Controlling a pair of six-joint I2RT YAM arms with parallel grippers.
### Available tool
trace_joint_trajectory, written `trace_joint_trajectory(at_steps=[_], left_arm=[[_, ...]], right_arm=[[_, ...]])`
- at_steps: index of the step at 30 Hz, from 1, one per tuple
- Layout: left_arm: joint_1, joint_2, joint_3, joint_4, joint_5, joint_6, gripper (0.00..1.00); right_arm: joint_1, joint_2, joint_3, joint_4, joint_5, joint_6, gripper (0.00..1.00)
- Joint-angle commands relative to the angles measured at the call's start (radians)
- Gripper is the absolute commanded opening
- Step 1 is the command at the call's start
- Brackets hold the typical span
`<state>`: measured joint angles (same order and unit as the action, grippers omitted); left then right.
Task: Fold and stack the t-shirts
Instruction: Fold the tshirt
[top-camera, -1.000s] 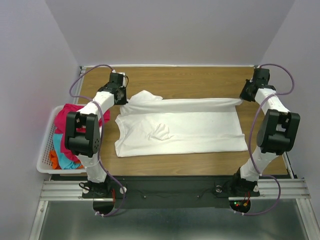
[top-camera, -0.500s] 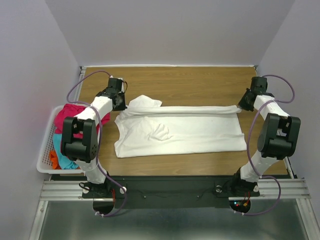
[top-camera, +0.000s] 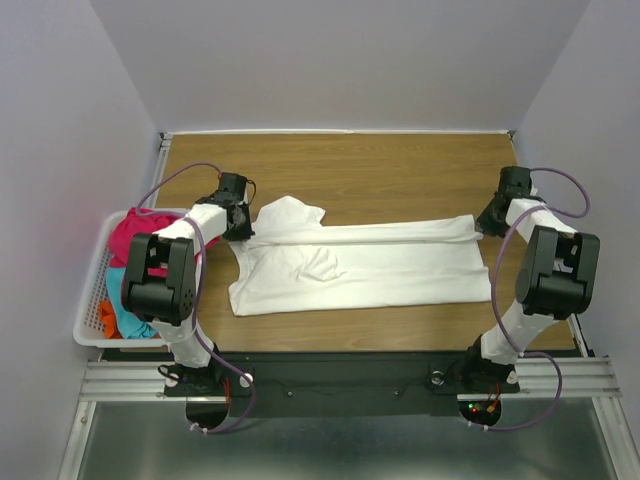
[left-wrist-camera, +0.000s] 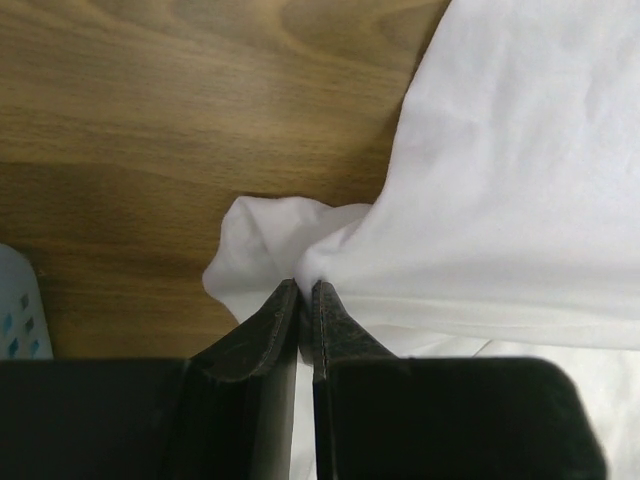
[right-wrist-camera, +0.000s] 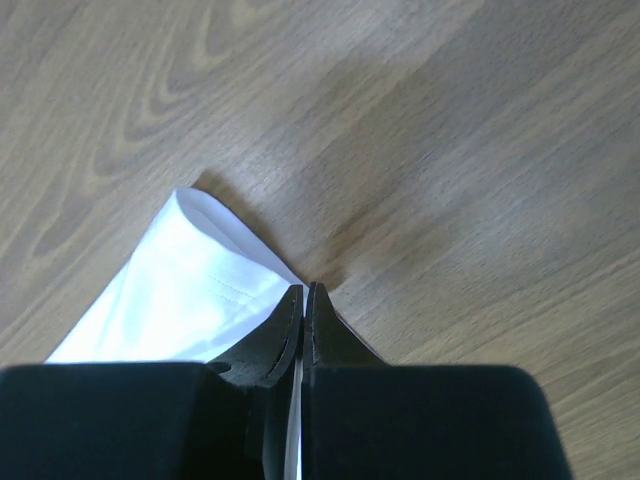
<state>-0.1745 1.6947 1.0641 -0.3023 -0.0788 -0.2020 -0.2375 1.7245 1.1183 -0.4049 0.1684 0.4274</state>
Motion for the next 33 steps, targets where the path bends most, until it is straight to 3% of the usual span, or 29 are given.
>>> trace_joint_trajectory(at_steps=[1,8,13,16,18,25,28,33], left_arm=[[0.009,-0.040,-0.035,-0.012,-0.032,-0.014,0.00],[0.009,-0.021,-0.056,-0.032,-0.022,-0.034,0.12],[0.009,-0.068,-0.036,-0.061,-0.001,-0.037,0.58],[0.009,-0.130,-0.024,-0.080,0.025,-0.040,0.73],[0.009,-0.185,-0.024,-0.086,0.052,-0.048,0.99],[0.003,-0.219,0.043,-0.015,0.074,-0.005,0.99],[-0.008,-0.128,0.115,0.006,0.074,0.019,0.98],[-0.028,0.048,0.293,0.009,0.068,0.065,0.97]], right_arm=[[-0.020,0.004,-0.003,0.040,0.068,0.024,0.00],[-0.020,0.038,-0.018,0.040,0.043,0.059,0.05],[-0.020,0.009,-0.020,0.017,0.042,0.048,0.20],[-0.019,-0.055,-0.034,-0.011,0.026,0.028,0.33],[-0.016,-0.121,-0.052,-0.021,0.001,0.014,0.39],[0.124,-0.233,-0.019,0.046,-0.162,-0.114,0.47],[0.205,-0.174,0.035,0.095,-0.358,-0.130,0.51],[0.378,0.015,0.150,0.196,-0.499,-0.011,0.51]])
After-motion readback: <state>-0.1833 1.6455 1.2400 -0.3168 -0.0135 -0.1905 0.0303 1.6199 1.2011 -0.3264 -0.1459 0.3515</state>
